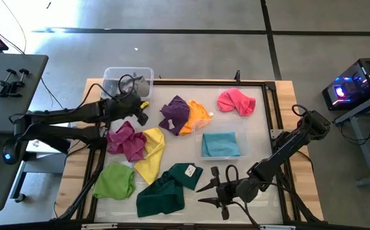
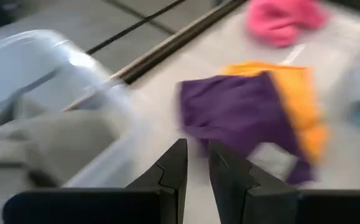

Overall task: Sort towels by color in basket
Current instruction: Adjust the top transparent bin, then put the yellow towel into the bottom transparent bin

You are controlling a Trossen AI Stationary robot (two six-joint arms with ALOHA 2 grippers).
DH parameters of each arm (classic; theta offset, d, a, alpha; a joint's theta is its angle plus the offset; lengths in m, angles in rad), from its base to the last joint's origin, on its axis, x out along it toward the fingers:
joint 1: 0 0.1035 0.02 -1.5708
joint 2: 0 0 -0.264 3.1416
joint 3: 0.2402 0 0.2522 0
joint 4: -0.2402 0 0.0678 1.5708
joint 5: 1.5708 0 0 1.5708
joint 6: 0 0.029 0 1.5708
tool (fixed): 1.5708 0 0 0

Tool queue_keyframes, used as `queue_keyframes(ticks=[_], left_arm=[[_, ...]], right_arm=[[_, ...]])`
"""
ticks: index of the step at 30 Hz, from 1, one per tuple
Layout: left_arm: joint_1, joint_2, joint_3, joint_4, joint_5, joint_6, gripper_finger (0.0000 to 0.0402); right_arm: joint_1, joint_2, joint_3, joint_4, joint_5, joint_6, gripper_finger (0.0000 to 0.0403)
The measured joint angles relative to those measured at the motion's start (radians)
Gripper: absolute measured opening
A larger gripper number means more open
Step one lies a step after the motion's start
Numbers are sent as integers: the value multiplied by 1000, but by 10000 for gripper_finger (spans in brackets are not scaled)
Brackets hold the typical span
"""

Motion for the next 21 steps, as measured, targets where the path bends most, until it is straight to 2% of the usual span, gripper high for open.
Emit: queue_keyframes(ticks=[5, 12, 15, 21], left_arm=[[-162, -30, 5, 60, 33, 21, 51], [-420, 55, 6, 258, -127, 101, 51], [-461, 120, 6, 310, -169, 104, 51], [-502, 249, 6, 316, -171, 55, 51]], right_arm=[[0, 0, 0, 0, 0, 13, 138], [-4, 0, 0, 8, 12, 13, 138], [-9, 0, 0, 11, 12, 13, 138], [-26, 0, 0, 21, 12, 23, 138]])
